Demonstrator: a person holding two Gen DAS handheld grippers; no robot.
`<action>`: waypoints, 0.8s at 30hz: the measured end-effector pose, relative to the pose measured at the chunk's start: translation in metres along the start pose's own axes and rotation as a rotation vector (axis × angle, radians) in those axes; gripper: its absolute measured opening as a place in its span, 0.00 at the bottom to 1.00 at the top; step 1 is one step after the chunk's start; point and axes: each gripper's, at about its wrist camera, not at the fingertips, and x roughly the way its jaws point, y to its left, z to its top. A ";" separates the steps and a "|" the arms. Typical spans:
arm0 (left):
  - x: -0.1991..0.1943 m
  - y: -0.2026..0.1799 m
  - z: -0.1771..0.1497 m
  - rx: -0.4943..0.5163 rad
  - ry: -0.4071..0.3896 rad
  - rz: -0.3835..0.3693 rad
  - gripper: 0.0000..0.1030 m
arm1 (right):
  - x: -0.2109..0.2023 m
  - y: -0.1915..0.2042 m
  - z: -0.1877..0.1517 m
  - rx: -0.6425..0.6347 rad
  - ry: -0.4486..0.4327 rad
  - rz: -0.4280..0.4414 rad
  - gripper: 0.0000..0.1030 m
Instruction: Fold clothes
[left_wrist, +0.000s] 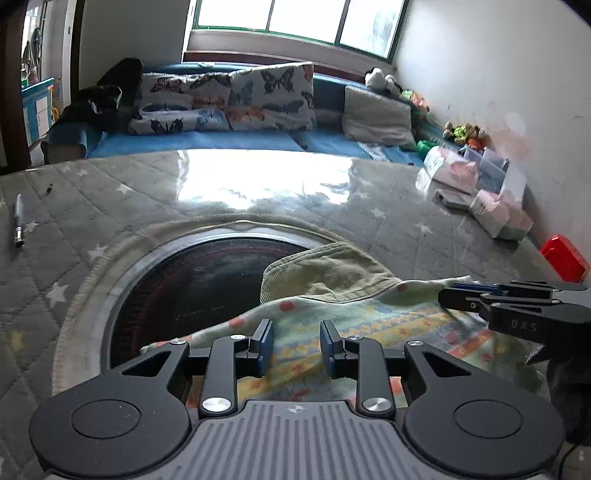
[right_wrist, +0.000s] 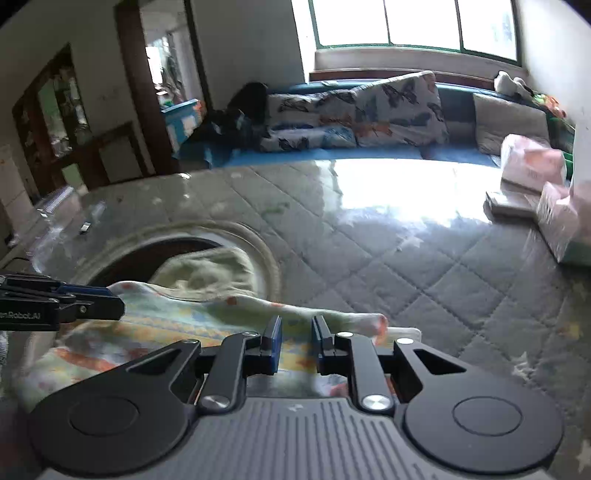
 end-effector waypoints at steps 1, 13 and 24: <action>0.006 0.002 0.001 -0.003 0.010 0.018 0.29 | 0.002 -0.002 -0.001 0.006 -0.004 -0.001 0.16; -0.031 -0.020 -0.025 0.051 -0.029 -0.022 0.31 | -0.037 0.039 -0.010 -0.179 0.026 0.124 0.39; -0.064 -0.044 -0.080 0.107 -0.041 -0.036 0.31 | -0.064 0.056 -0.059 -0.283 0.063 0.106 0.48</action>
